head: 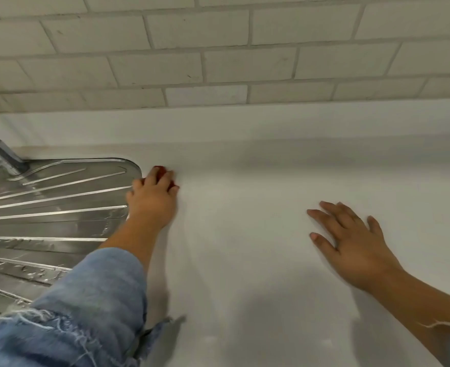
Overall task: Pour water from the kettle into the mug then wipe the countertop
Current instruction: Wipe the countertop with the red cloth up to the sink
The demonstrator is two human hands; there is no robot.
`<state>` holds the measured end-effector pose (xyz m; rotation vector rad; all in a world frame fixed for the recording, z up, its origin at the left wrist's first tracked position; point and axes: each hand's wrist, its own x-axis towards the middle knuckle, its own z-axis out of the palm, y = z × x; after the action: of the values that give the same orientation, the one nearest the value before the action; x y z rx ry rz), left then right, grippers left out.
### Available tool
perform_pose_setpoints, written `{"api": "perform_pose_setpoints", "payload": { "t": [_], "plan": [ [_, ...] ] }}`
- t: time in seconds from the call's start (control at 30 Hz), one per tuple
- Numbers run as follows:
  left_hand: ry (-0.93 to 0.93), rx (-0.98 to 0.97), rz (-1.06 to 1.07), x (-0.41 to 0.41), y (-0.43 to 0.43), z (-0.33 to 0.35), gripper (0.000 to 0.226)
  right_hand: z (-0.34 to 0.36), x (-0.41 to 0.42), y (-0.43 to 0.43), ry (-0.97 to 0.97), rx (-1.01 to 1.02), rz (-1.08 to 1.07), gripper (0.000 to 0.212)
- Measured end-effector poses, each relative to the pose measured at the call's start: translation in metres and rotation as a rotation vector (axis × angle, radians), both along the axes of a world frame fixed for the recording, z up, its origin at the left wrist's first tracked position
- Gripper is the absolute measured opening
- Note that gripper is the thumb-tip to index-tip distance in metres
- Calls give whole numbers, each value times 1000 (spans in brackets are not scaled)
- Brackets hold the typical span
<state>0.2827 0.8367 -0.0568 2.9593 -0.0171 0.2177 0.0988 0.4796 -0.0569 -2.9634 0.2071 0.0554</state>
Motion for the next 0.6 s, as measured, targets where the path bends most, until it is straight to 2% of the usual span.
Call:
{"api": "perform_pose_setpoints", "payload": {
  "t": [0.17,0.23,0.37,0.43,0.53,0.6],
  "plan": [
    [78,51,225,-1,55,6,39,0,0,0,-9,0,-5,58],
    [23,11,244,-13,59,11,38,0,0,1,-11,1,-4,59],
    [-164,-136,-50,-57,14,29,33,2,0,1,-3,-5,-4,56],
    [-148,-175,-225,-91,-20,33,33,3,0,1,5,-2,-6,55],
    [-92,-114,-381,-140,-45,20,42,3,-4,0,-9,-4,-6,56],
    [-86,-19,-380,-155,-36,11,52,3,-6,0,-11,-30,-5,56]
  ]
}}
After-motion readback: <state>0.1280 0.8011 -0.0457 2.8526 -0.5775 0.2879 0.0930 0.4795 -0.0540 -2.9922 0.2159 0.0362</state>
